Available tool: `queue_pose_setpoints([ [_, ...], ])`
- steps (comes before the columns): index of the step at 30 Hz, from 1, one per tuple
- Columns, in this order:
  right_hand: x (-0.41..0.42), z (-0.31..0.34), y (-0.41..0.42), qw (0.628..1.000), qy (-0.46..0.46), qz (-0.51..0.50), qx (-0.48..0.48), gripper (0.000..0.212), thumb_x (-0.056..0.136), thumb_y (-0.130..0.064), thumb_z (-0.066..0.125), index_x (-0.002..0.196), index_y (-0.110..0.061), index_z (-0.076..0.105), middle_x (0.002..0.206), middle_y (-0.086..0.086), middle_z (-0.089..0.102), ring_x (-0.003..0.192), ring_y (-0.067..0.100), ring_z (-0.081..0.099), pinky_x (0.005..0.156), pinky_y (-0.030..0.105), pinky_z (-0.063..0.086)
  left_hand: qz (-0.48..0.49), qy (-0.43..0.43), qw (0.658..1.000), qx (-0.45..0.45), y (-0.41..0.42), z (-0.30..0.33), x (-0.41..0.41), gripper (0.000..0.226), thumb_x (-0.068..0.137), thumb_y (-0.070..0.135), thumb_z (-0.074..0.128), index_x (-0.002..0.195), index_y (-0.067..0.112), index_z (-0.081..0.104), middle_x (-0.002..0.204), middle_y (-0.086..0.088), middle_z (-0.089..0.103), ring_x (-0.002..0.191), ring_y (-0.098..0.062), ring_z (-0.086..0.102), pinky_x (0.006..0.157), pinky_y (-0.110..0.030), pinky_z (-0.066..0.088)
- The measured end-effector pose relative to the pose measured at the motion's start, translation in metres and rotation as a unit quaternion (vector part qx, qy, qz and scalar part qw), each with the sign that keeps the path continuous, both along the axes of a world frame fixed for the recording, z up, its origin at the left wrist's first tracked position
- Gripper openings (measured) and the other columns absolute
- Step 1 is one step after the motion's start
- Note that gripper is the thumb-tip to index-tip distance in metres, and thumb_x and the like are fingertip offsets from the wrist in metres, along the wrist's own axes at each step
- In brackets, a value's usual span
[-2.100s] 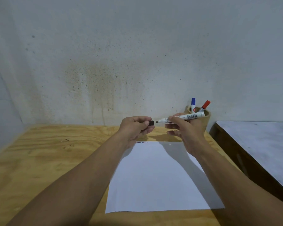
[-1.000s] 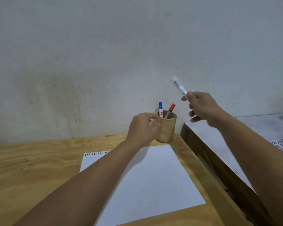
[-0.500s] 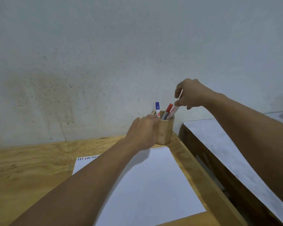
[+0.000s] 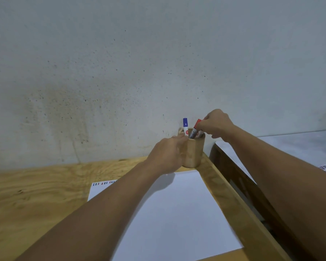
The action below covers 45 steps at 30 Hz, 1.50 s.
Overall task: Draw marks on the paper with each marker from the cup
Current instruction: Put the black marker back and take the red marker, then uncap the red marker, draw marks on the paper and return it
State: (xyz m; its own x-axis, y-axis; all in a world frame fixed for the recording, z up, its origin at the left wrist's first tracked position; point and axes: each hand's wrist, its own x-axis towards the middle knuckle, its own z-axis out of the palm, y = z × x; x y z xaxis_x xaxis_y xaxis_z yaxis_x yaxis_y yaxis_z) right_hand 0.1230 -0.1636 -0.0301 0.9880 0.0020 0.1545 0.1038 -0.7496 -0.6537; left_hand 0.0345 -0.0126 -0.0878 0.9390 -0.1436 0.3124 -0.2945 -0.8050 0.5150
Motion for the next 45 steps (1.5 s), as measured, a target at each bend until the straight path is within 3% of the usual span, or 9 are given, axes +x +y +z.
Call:
queue_pose_setpoints([
  [7,0.003,-0.013,0.009,0.997,0.008,0.001,0.076,0.024,0.082,-0.028,0.076,0.094,-0.010,0.064,0.093,0.005,0.060,0.065,0.013,0.051,0.071,0.028,0.048,0.007,0.043,0.999,-0.011,0.000,0.004,0.002,0.064,0.087,0.006,0.057,0.142,0.029,0.036,0.141,-0.007,0.051,0.124,-0.029,0.050,0.102,-0.043,0.046],
  [13,0.005,-0.014,0.009,0.990,0.004,0.017,0.138,0.034,0.084,-0.026,0.074,0.111,-0.007,0.066,0.103,0.004,0.061,0.083,0.017,0.058,0.072,0.027,0.045,0.000,0.067,0.998,-0.018,0.004,0.007,0.002,0.065,0.087,0.005,0.056,0.142,0.033,0.035,0.141,-0.006,0.050,0.122,-0.027,0.052,0.098,-0.037,0.048],
  [17,0.004,0.005,0.009,0.976,-0.090,0.030,0.197,0.025,0.088,-0.027,0.069,0.106,-0.009,0.064,0.101,0.005,0.066,0.089,0.019,0.060,0.065,0.022,0.045,-0.004,0.093,0.995,-0.038,0.007,0.013,0.004,0.068,0.084,0.004,0.056,0.142,0.033,0.036,0.141,-0.008,0.049,0.112,-0.025,0.058,0.085,-0.031,0.050],
  [20,0.001,0.026,0.009,0.959,-0.175,0.034,0.218,0.021,0.093,-0.027,0.061,0.108,-0.012,0.060,0.093,0.003,0.071,0.090,0.018,0.069,0.083,0.033,0.054,-0.022,0.102,0.993,-0.049,0.006,0.020,0.001,0.069,0.080,0.004,0.057,0.141,0.027,0.037,0.142,-0.008,0.048,0.099,-0.020,0.061,0.081,-0.032,0.055],
  [25,-0.021,0.058,0.014,0.923,-0.267,0.085,0.266,0.022,0.100,-0.030,0.048,0.117,-0.019,0.056,0.084,-0.004,0.059,0.072,0.015,0.070,0.071,0.031,0.057,0.002,0.043,0.985,-0.170,0.017,0.038,-0.008,0.058,0.081,0.006,0.060,0.136,0.015,0.046,0.144,-0.005,0.047,0.132,-0.018,0.044,0.105,-0.033,0.040],
  [29,-0.045,0.057,0.020,0.947,-0.203,0.174,0.179,0.033,0.095,-0.029,0.058,0.126,-0.017,0.064,0.083,0.003,0.062,0.063,0.015,0.062,0.059,0.026,0.051,0.061,0.018,0.947,-0.316,0.043,0.055,-0.016,0.046,0.081,0.000,0.062,0.125,0.012,0.058,0.126,-0.005,0.063,0.109,-0.014,0.059,0.084,-0.022,0.047],
  [34,-0.079,0.036,0.036,0.962,-0.057,0.268,-0.004,0.021,0.091,-0.019,0.065,0.109,-0.011,0.073,0.080,0.009,0.071,0.055,0.004,0.062,0.049,0.018,0.047,0.036,0.034,0.911,-0.409,0.078,0.055,-0.041,0.039,0.082,0.002,0.066,0.120,0.009,0.059,0.111,-0.011,0.069,0.093,-0.024,0.068,0.083,-0.039,0.058],
  [39,-0.100,0.013,0.058,0.944,0.033,0.321,0.072,0.026,0.083,-0.016,0.076,0.105,-0.005,0.067,0.085,0.012,0.075,0.068,0.013,0.073,0.057,0.026,0.059,0.005,0.045,0.926,-0.374,0.093,0.035,-0.065,0.025,0.083,-0.004,0.064,0.108,0.001,0.065,0.096,-0.022,0.069,0.074,-0.022,0.069,0.073,-0.033,0.061],
  [45,-0.114,-0.004,0.074,0.935,0.055,0.343,0.075,0.024,0.086,-0.019,0.072,0.096,-0.009,0.054,0.086,0.011,0.077,0.065,0.018,0.071,0.048,0.026,0.049,0.012,0.059,0.931,-0.360,0.111,0.015,-0.083,0.010,0.084,0.002,0.065,0.091,0.003,0.071,0.073,-0.012,0.065,0.058,-0.015,0.062,0.061,-0.024,0.056],
])
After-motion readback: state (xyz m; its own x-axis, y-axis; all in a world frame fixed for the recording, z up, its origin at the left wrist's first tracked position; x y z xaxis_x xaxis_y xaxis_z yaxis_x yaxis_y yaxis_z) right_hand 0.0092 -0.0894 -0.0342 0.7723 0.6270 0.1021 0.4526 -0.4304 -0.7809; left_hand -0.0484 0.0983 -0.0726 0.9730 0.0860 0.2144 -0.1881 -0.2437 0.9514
